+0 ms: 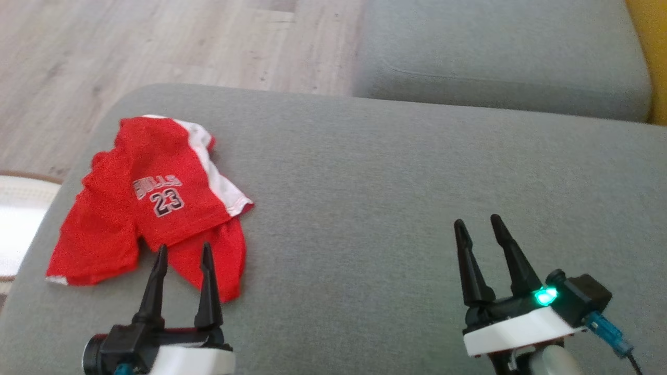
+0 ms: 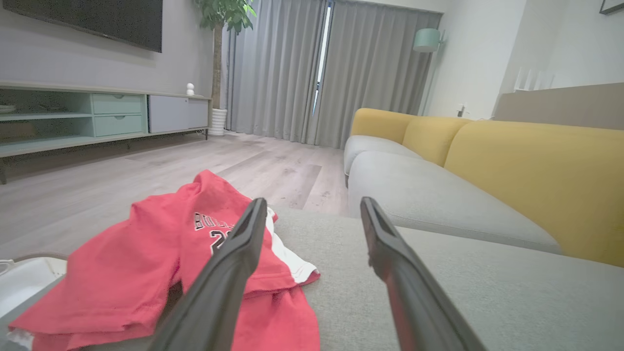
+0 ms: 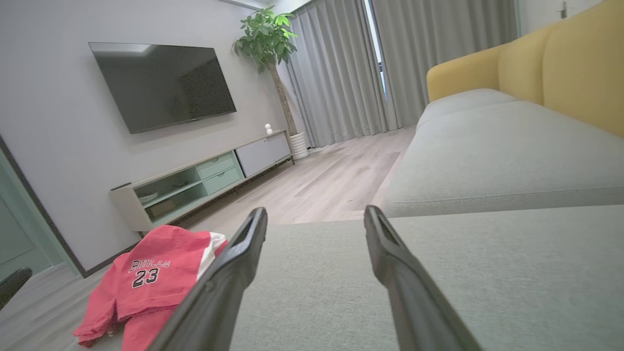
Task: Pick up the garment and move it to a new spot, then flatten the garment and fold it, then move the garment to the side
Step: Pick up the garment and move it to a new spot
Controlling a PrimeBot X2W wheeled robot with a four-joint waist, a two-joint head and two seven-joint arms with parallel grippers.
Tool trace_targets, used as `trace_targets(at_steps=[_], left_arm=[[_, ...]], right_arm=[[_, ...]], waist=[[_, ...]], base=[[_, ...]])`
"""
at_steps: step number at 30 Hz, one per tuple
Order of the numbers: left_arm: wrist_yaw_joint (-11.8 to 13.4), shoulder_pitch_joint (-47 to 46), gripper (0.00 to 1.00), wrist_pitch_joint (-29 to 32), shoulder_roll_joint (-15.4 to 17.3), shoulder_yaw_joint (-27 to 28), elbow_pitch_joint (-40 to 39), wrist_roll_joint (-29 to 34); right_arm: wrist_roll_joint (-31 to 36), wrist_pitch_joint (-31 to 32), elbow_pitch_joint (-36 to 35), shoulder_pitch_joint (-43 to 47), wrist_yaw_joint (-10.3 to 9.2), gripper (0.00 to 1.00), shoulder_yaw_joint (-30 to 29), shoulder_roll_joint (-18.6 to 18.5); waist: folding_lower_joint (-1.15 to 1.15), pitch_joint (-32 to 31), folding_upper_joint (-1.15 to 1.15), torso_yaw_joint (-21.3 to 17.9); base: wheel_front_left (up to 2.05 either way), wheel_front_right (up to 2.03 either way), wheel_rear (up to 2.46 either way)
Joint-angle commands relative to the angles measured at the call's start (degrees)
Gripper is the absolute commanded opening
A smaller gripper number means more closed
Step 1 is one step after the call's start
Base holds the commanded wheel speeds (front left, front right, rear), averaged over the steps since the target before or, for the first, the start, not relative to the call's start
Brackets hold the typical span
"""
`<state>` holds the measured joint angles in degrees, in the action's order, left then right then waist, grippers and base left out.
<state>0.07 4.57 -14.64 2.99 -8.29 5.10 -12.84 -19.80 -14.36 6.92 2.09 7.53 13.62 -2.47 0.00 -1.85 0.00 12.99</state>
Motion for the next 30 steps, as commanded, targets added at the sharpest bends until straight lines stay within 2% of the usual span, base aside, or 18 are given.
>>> trace_targets(at_steps=[1, 11, 21, 26, 30], left_arm=[[0.5, -1.5, 1.00, -0.4, -0.1, 2.3, -2.1, 0.7], [0.7, -0.3, 1.00, -0.4, -0.1, 2.6, -2.5, 1.1], [0.4, -0.2, 1.00, -0.4, -0.1, 4.1, -2.7, 1.7], [-1.2, -3.8, 1.00, -0.4, 0.0, 7.0, -2.1, 2.6], [-3.8, -10.6, 1.00, -0.4, 2.5, 9.8, 0.0, 3.2]], right_arm=[[-0.5, -0.6, -1.6, -0.6, -0.04, 1.00, 1.7, -0.4], [-1.0, -0.6, -1.5, 0.5, -0.04, 1.00, 2.5, -0.4], [-1.1, -0.6, -1.5, 0.6, -0.04, 1.00, 2.6, -0.4], [0.0, -0.6, -2.6, -0.8, -0.04, 1.00, 1.7, -0.4], [1.6, -0.6, -3.9, -2.6, -0.04, 1.00, 0.4, -0.4]], waist=[[0.00, -0.6, 0.00, 1.6], [0.00, -1.8, 0.00, 6.4], [0.00, -0.8, 0.00, 6.6], [0.00, 2.9, 0.00, 5.1], [0.00, 7.4, 0.00, 4.0]], base=[[0.00, 0.00, 0.00], [0.00, 0.00, 0.00], [0.00, 0.00, 0.00], [0.00, 0.00, 0.00], [0.00, 0.00, 0.00]])
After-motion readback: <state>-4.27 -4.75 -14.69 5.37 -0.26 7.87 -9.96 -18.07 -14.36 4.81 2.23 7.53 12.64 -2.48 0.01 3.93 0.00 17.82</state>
